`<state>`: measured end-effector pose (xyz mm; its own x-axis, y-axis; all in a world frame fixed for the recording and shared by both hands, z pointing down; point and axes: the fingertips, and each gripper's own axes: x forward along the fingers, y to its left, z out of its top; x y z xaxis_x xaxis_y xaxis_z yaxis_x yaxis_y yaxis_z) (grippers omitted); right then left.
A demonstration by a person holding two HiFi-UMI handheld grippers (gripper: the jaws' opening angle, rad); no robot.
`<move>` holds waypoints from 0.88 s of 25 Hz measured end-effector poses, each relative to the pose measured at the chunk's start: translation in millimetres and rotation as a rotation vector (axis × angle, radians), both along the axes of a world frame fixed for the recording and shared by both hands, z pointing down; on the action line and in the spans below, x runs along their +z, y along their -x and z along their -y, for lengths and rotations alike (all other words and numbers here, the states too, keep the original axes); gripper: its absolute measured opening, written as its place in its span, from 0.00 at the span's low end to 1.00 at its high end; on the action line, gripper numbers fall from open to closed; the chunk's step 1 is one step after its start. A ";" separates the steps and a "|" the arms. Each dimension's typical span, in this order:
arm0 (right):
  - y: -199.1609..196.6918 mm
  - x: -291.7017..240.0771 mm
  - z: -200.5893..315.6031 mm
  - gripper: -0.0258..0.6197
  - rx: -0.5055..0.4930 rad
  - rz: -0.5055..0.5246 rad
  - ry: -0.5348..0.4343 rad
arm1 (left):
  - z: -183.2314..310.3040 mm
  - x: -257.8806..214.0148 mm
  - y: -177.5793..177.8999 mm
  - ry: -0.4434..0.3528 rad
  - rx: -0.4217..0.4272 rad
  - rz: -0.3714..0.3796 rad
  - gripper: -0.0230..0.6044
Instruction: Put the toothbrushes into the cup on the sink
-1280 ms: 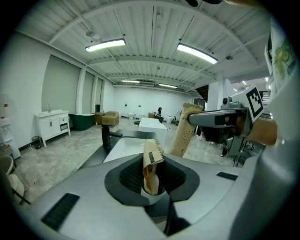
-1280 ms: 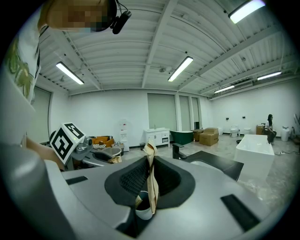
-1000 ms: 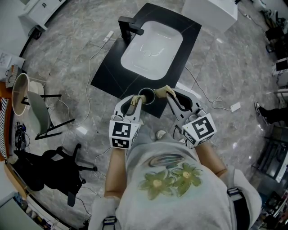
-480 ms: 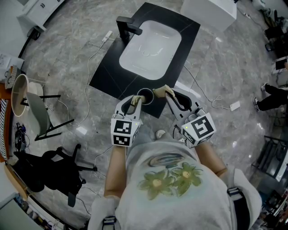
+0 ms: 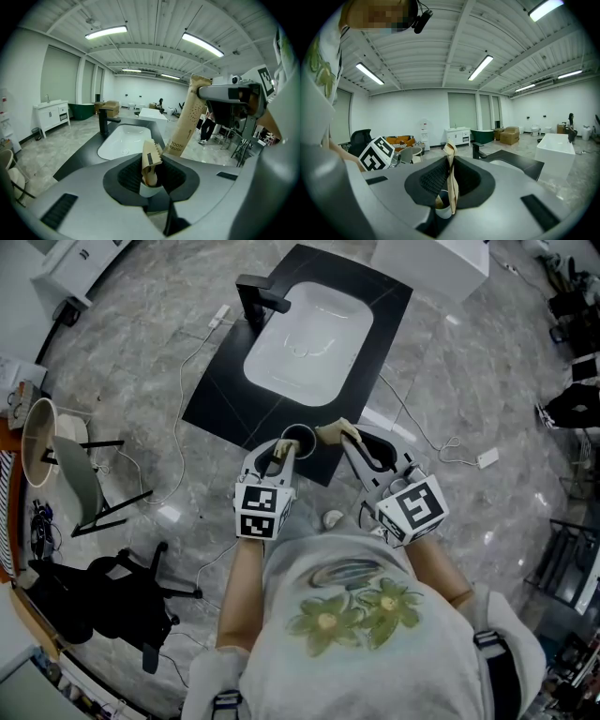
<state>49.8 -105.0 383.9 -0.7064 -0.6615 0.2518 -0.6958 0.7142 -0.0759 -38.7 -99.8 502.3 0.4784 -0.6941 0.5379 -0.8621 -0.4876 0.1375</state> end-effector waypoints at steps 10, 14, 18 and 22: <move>-2.7 2.8 -0.8 0.13 0.001 0.003 0.010 | 2.5 15.9 -7.4 0.026 0.005 0.013 0.15; -2.7 2.6 -2.3 0.13 -0.001 0.002 0.009 | 2.0 17.5 -7.1 0.023 -0.002 0.006 0.15; -2.0 1.3 -2.1 0.13 -0.003 0.002 0.007 | 2.3 17.0 -6.1 0.025 -0.007 0.001 0.15; -0.9 -0.1 -3.3 0.13 -0.003 0.005 0.004 | 0.5 16.0 -7.4 0.023 0.003 -0.003 0.19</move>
<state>50.7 -101.6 383.8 -0.7098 -0.6580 0.2515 -0.6931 0.7162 -0.0823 -31.3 -100.3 518.2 0.4822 -0.6802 0.5521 -0.8603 -0.4868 0.1516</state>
